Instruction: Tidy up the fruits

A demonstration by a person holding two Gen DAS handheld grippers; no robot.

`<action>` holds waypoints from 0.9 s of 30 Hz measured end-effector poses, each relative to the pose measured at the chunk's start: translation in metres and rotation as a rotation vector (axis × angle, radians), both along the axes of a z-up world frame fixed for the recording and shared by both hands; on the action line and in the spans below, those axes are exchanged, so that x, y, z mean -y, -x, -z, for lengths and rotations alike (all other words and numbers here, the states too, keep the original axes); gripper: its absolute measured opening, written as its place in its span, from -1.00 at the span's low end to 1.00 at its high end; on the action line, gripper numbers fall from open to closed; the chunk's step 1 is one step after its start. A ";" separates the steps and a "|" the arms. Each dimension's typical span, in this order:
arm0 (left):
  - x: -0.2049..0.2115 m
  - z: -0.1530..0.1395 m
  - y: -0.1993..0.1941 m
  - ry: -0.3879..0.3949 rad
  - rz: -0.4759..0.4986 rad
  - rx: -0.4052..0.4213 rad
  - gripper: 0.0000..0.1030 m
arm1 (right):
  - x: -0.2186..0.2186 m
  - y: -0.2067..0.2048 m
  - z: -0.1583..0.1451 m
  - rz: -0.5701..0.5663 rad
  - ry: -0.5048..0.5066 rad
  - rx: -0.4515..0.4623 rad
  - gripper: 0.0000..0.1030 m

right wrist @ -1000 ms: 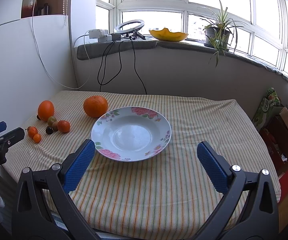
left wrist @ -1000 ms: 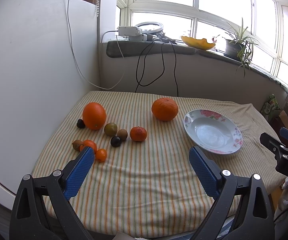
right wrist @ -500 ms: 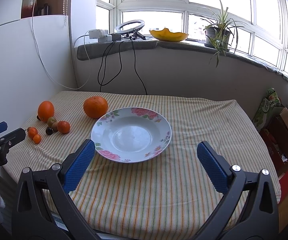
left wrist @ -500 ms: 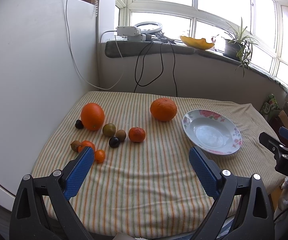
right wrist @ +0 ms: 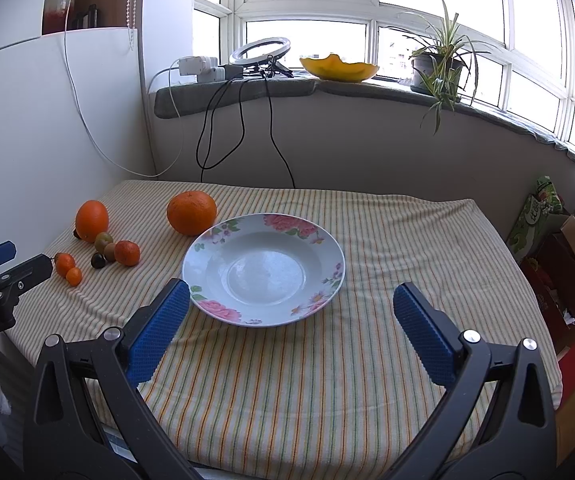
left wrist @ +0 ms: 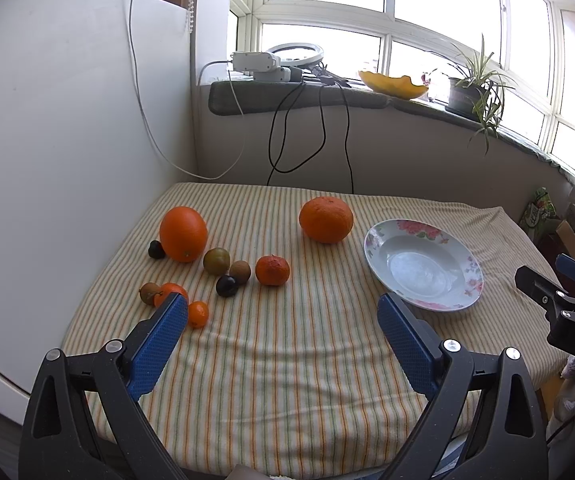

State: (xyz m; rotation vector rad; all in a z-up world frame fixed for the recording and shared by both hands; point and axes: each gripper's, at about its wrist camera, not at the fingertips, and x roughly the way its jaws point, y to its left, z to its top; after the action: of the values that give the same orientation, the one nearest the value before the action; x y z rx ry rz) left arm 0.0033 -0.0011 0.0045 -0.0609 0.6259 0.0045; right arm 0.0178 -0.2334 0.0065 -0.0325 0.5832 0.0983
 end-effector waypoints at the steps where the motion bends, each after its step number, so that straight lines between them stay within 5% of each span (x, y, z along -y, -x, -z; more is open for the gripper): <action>1: 0.000 0.000 -0.001 0.000 0.000 -0.001 0.86 | 0.000 -0.001 0.001 -0.001 0.000 -0.002 1.00; 15: -0.005 0.016 -0.027 0.041 0.017 -0.034 0.85 | -0.003 -0.033 0.009 -0.072 -0.026 -0.046 1.00; 27: -0.004 0.031 -0.076 0.125 0.080 -0.063 0.73 | -0.026 -0.113 0.002 -0.254 -0.097 -0.150 1.00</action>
State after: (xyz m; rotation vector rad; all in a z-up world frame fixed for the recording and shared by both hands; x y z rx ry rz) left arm 0.0797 0.0027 -0.0263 -0.1569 0.6909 -0.1109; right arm 0.1303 -0.2079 0.0043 -0.0044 0.7216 0.3783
